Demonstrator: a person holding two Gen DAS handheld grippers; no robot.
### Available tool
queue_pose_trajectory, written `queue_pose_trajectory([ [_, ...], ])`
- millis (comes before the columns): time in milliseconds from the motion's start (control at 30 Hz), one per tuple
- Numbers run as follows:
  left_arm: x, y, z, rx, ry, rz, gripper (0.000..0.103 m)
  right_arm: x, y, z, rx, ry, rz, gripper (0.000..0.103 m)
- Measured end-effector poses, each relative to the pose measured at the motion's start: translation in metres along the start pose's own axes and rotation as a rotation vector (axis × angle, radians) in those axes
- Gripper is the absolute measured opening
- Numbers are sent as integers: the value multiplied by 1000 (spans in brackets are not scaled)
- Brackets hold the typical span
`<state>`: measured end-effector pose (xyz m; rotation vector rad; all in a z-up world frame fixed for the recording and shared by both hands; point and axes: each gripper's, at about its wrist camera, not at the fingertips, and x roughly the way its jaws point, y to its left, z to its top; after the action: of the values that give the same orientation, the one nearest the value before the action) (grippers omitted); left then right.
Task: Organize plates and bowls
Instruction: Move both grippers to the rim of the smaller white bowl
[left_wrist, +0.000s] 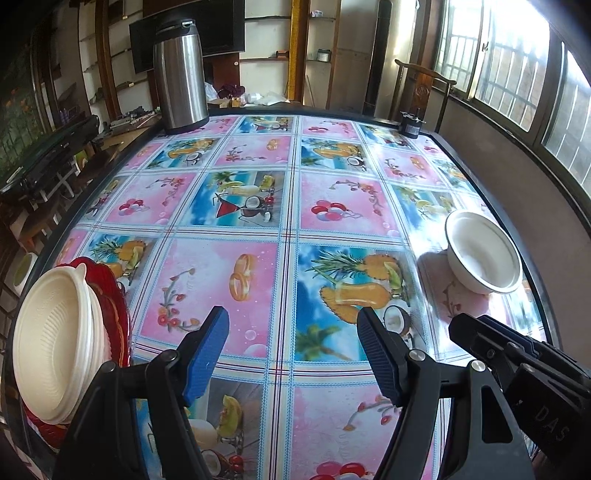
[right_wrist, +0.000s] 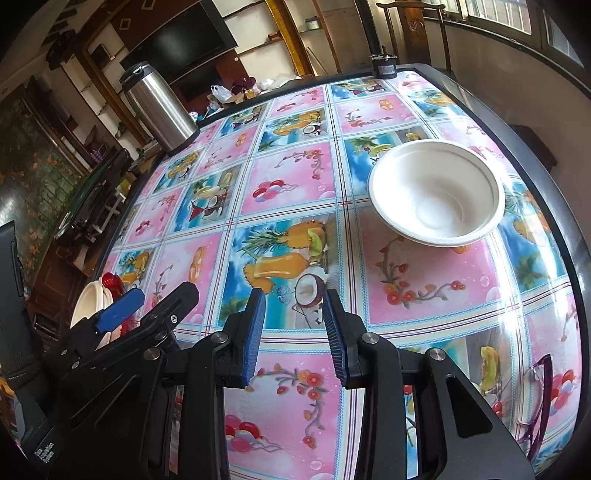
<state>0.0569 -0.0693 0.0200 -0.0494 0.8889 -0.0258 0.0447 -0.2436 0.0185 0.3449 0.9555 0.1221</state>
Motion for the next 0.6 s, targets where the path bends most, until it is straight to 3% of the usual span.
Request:
queue_pose_trajectory([
  [200, 2, -3, 1, -2, 6, -7, 72, -2, -9, 0, 18, -7, -7, 32],
  [400, 14, -23, 9, 7, 61, -67, 72, -14, -34, 2, 56, -30, -27, 32],
  [500, 18, -42, 16, 42, 59, -89, 72, -24, -60, 3, 103, -47, -56, 32],
  [600, 23, -62, 25, 65, 68, -123, 72, -35, -86, 6, 142, -81, -147, 32],
])
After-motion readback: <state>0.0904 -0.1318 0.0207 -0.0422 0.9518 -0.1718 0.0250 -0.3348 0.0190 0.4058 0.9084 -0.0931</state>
